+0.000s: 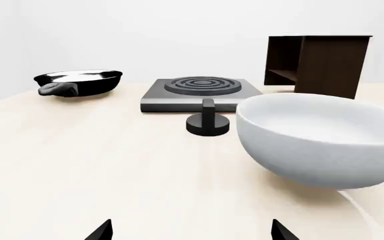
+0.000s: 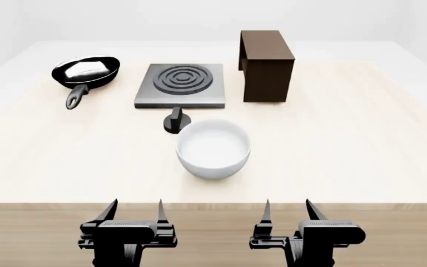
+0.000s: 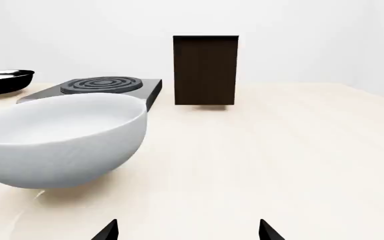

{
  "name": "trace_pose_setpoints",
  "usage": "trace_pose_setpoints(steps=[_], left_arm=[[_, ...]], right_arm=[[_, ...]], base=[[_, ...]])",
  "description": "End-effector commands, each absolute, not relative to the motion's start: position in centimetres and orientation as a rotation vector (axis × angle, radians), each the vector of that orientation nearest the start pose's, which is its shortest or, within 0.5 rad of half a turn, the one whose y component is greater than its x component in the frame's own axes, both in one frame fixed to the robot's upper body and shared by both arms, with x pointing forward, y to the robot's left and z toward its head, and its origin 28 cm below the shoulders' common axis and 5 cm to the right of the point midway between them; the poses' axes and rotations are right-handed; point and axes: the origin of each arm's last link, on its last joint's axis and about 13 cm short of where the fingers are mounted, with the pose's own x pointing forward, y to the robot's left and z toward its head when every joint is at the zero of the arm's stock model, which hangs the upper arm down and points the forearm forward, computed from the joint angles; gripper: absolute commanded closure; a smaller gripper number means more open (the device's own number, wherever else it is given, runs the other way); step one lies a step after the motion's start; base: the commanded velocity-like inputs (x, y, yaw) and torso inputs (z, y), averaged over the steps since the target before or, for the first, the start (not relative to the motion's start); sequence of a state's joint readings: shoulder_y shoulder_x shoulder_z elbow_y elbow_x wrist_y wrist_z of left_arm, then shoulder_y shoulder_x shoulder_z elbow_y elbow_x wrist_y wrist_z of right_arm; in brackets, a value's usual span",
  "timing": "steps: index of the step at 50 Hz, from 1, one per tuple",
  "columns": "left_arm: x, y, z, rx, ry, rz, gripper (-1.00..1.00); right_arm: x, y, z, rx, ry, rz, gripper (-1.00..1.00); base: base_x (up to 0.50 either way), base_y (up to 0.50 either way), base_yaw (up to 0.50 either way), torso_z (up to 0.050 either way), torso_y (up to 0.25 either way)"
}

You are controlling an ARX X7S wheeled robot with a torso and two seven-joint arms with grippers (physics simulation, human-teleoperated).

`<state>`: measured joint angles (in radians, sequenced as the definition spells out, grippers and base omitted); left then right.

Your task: Turn on the stove.

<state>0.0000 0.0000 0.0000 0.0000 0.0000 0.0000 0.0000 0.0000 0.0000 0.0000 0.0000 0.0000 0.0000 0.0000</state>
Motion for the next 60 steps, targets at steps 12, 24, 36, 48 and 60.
trace_pose_setpoints(steps=[12,24,36,48,60], left_arm=[[21.02,20.43,1.14,-0.002,0.000,-0.001,-1.00],[20.72,20.36,1.29,0.003,-0.004,0.002,-1.00],[20.73,20.37,1.11,0.052,0.019,0.011,-1.00],[20.68,20.10,1.26,0.071,0.041,0.015,-1.00],[20.65,20.15,1.30,0.066,0.046,0.020,-1.00]], right_arm=[[20.81,-9.56,1.21,-0.006,0.004,0.001,-1.00],[20.73,-9.61,1.40,-0.004,-0.002,-0.013,-1.00],[20.90,-9.86,1.74,0.010,-0.016,-0.025,-1.00],[20.81,-9.87,1.65,0.028,-0.036,-0.014,-1.00],[20.28,-9.90,1.82,0.024,-0.049,-0.032,-1.00]], base=[[0.00,0.00,0.00,0.000,0.000],[0.00,0.00,0.00,0.000,0.000],[0.00,0.00,0.00,0.000,0.000],[0.00,0.00,0.00,0.000,0.000],[0.00,0.25,0.00,0.000,0.000]])
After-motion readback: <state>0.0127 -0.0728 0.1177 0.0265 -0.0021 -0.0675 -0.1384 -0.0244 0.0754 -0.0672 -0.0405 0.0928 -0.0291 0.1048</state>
